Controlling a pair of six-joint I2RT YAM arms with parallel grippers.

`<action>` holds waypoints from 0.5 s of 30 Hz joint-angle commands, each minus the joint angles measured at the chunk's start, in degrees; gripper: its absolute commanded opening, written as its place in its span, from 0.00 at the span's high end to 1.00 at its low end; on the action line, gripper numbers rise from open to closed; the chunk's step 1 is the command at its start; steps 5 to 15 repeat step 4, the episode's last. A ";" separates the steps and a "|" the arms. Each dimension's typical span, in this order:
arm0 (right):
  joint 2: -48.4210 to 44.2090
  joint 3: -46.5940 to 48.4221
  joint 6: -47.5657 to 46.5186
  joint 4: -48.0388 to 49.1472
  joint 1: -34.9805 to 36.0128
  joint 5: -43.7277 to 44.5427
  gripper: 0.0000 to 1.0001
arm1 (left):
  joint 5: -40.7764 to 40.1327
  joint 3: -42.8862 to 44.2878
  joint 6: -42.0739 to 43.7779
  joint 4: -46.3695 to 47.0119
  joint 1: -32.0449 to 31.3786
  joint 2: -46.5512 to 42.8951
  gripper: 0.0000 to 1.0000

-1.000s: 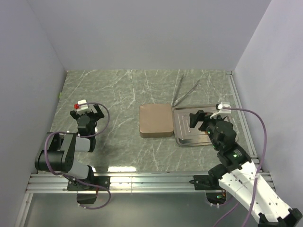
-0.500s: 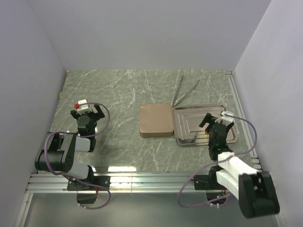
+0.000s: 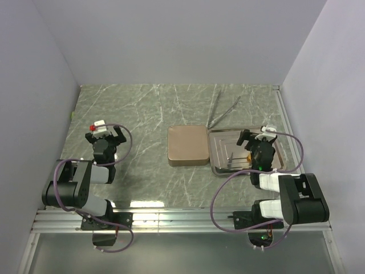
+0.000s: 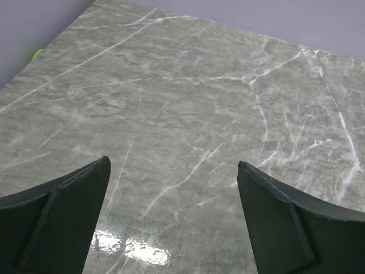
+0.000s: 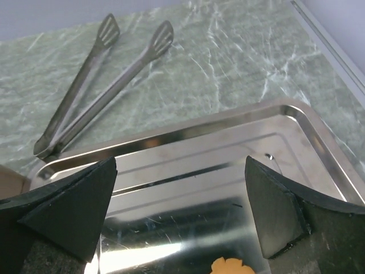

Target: Pack the cookies

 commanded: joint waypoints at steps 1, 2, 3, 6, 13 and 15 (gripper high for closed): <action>-0.36 1.67 -1.36 4.57 -0.32 -0.73 0.00 | 0.94 0.35 0.05 2.89 0.24 -0.44 0.01; -0.28 1.76 -1.45 4.48 -0.24 -0.64 0.00 | 0.94 0.26 0.05 3.15 0.24 -0.36 0.01; -0.28 1.67 -1.36 4.57 -0.24 -0.64 0.00 | 0.94 0.17 0.05 3.24 0.24 -0.44 0.01; -0.36 1.76 -1.36 4.57 -0.32 -0.55 0.00 | 0.85 -0.09 0.05 3.59 0.24 -0.62 0.00; -0.36 1.76 -1.36 4.57 -0.32 -0.55 0.00 | 0.85 -0.09 0.05 3.59 0.24 -0.62 0.00; -0.36 1.76 -1.36 4.57 -0.32 -0.55 0.00 | 0.85 -0.09 0.05 3.59 0.24 -0.62 0.00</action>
